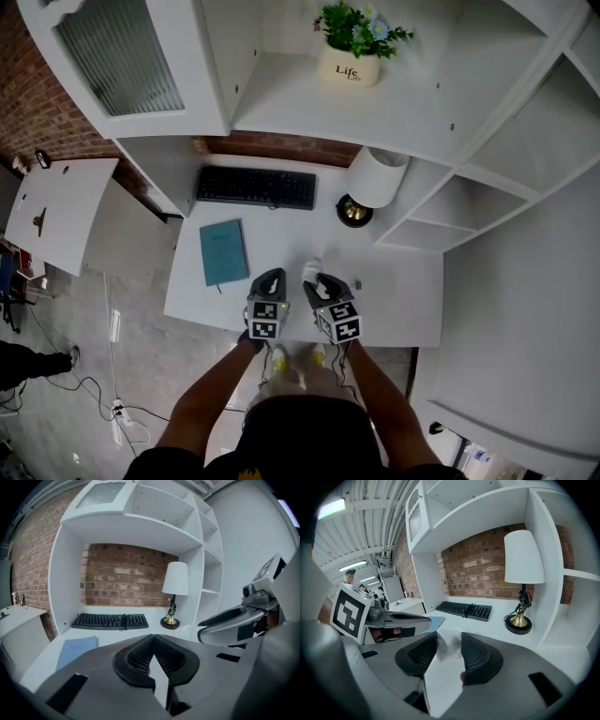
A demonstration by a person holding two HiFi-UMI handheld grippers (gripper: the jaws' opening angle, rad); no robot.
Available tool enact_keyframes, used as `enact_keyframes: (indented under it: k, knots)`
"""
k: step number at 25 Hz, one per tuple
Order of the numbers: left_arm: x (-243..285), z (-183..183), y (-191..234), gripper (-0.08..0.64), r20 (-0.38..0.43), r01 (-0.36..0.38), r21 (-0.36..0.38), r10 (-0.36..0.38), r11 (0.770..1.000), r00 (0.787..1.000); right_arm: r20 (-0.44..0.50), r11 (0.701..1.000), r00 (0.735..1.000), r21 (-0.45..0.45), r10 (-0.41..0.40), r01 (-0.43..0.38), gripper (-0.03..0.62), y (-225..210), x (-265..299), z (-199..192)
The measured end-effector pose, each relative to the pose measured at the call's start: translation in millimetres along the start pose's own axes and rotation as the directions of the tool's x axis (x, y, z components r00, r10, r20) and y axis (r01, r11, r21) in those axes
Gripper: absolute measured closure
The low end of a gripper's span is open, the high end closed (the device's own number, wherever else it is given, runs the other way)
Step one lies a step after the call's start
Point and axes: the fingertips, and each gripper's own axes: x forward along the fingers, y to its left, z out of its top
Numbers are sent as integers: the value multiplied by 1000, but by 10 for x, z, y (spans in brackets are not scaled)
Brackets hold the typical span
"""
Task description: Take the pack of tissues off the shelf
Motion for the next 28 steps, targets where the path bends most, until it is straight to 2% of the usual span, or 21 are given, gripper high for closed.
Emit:
enact_keyframes:
  k: [3,9,15,21,28]
  knots:
    - [47,-157,4,543,-25,-8,-30,8,1000,1000,-7,1000,1000,18,12,-12,431,-20,89,-104]
    - [80,-442,6,543,-80,-17,-46,13,999,997,-32,998,999,50,33,-31,433,-16,213,-386]
    - [167,-575,-49,543,-121,-25,-1,25,1000,992,-45,993,997,107,56,-51,433,-2,276,-517]
    - [171,-709,-157,543,-153,-9,-7,8,1000,988,-66,990,995,122,81,-73,434,23,367,-636]
    - [163,-749,-77,543,-163,-17,-25,13,1000,986,-95,985,992,158,89,-73,434,4,388,-771]
